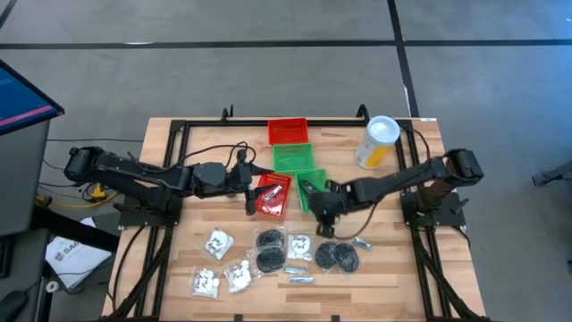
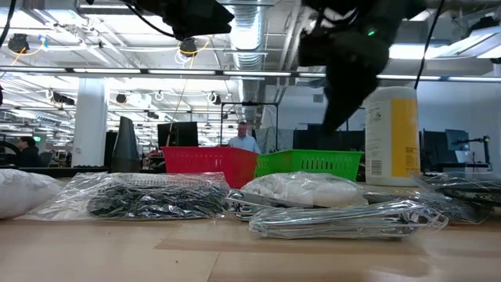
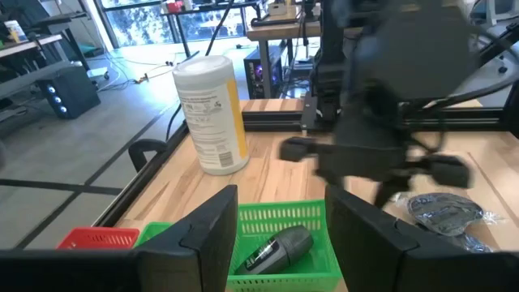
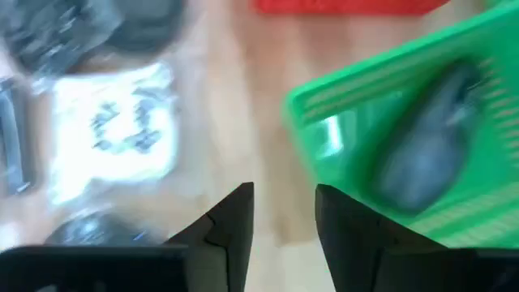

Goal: Pick & Place Travel size toiletries
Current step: Put the black hairbrush into the top red bin

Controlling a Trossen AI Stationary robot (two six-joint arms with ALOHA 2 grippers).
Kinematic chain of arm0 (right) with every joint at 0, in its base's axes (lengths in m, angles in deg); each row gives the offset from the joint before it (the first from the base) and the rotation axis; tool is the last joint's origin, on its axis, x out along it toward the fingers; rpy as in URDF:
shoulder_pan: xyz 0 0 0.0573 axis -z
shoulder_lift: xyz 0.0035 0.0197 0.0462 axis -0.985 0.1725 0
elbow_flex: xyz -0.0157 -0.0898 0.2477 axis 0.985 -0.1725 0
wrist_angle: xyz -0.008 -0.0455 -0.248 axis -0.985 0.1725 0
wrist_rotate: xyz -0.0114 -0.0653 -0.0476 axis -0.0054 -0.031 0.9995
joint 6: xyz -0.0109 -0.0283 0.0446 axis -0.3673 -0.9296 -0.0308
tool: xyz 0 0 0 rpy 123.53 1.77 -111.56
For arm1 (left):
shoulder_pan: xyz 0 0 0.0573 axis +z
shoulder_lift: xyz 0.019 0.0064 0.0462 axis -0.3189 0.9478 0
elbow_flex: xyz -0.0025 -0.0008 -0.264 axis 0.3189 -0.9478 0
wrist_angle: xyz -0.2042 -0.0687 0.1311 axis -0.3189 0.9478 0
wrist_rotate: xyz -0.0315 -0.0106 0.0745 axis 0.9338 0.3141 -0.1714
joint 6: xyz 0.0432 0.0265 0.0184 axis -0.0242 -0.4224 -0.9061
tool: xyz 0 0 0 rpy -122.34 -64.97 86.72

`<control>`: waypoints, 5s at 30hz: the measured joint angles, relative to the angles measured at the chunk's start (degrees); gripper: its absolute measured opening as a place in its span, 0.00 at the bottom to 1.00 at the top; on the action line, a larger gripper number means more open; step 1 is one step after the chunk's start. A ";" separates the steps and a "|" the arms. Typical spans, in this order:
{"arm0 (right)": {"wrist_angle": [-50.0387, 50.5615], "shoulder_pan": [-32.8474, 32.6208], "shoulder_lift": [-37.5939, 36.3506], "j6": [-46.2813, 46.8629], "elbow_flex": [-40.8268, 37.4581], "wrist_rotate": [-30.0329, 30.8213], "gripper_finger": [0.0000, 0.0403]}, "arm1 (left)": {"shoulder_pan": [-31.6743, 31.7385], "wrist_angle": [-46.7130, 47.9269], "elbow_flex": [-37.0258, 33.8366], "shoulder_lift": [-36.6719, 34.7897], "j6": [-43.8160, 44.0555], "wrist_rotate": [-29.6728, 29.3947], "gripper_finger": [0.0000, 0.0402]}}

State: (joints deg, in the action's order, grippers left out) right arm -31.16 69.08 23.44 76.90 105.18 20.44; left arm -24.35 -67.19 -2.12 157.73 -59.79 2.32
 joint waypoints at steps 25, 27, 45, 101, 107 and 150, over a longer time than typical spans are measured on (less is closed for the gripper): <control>5.38 -17.24 0.87 23.87 0.02 0.04 0.48 | 0.00 0.02 0.01 0.00 0.02 -0.22 0.44; 5.17 -17.55 1.20 23.89 0.02 0.06 0.50 | 0.00 0.02 0.01 0.00 0.02 -0.21 0.44; 1.32 -17.51 8.48 22.51 0.12 -1.38 0.57 | -0.01 0.91 0.00 0.00 1.05 -0.15 0.44; 18.93 -11.67 9.84 -3.97 28.11 9.22 0.00 | -0.02 0.81 0.00 0.00 1.07 -0.13 0.44; 17.79 -9.46 9.84 -9.57 30.29 9.50 0.00 | -0.02 0.83 0.00 0.00 0.98 -0.13 0.44; 3.71 -3.54 9.84 -30.44 44.13 -4.31 0.00 | 1.33 -0.04 0.00 0.00 -20.86 28.53 0.44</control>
State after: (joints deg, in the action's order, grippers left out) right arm -27.45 65.54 33.28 46.46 149.31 16.13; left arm -23.02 -67.23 -2.12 157.73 -80.65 30.86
